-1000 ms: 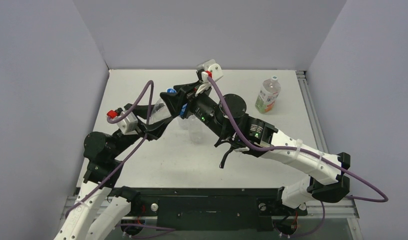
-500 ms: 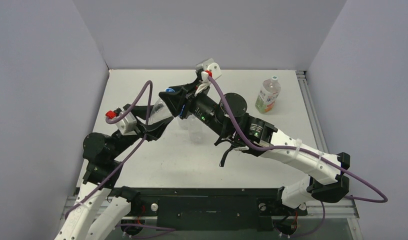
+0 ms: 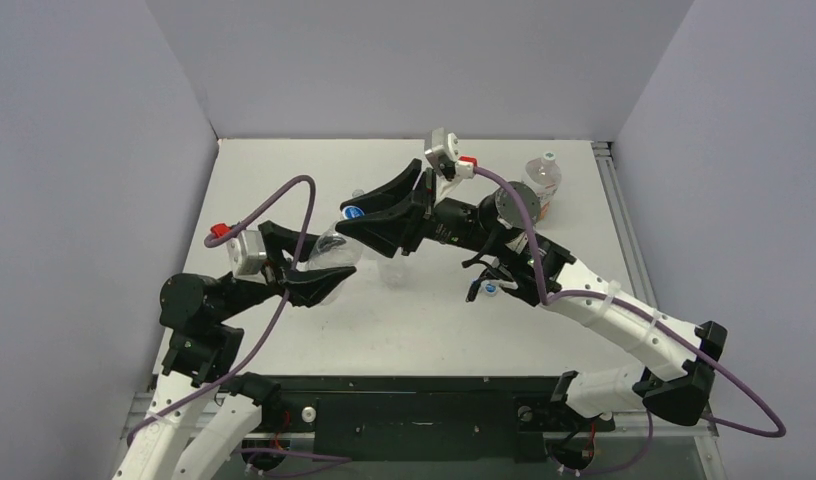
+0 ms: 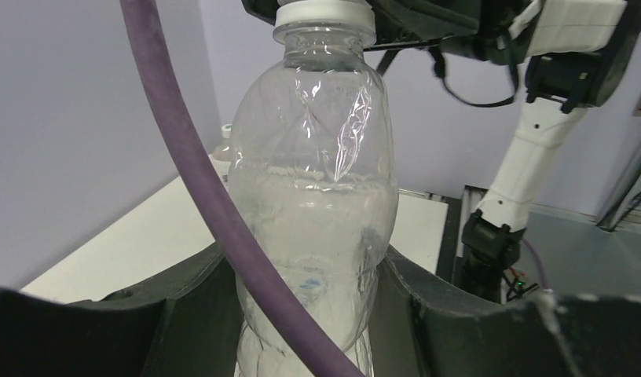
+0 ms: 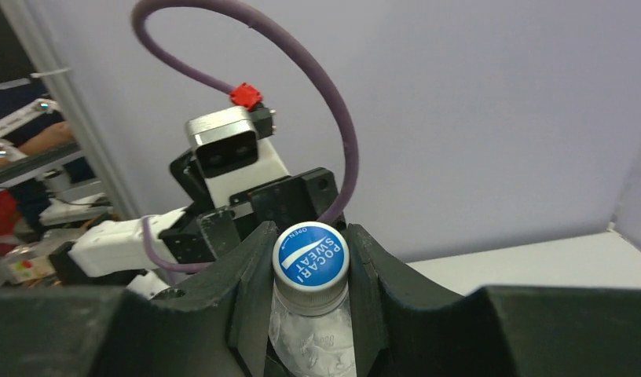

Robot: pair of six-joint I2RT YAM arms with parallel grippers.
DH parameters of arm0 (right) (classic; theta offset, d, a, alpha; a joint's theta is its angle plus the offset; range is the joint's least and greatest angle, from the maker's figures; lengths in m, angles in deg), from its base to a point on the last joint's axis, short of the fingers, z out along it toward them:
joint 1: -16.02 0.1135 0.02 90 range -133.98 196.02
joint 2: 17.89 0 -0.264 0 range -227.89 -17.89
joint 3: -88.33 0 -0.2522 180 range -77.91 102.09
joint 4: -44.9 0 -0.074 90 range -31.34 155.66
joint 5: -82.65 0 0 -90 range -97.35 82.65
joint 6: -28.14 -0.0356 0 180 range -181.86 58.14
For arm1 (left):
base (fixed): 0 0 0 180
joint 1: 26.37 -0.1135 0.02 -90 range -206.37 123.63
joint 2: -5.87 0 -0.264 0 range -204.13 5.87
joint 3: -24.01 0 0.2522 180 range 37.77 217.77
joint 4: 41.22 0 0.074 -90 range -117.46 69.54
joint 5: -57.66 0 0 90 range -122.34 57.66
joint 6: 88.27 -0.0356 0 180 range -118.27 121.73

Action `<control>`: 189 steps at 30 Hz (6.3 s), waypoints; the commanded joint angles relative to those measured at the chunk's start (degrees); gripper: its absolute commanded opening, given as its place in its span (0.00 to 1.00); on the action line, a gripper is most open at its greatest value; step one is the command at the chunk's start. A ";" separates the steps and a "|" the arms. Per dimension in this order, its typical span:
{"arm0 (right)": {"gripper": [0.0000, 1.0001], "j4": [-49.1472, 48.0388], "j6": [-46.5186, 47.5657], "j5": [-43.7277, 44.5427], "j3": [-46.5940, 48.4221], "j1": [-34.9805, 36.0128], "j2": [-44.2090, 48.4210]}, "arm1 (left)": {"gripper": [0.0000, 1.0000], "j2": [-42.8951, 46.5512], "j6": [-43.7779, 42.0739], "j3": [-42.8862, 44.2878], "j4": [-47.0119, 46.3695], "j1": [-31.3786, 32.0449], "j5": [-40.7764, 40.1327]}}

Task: Unscrew the bottle caps
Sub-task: Unscrew the bottle cap from the plastic bottle.

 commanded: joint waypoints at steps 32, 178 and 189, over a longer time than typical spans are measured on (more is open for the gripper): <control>0.84 25.45 6.35 42.26 17.06 7.88 -0.63 | 0.04 -0.86 -7.59 1.24 2.82 -0.10 -18.67; 0.09 17.07 4.26 37.61 15.71 12.06 -5.04 | 0.00 -0.42 -13.84 -0.19 2.76 -0.11 -25.94; 0.00 8.37 2.41 19.87 10.88 2.40 2.84 | 0.00 0.29 -8.34 -0.07 3.00 -0.18 -18.26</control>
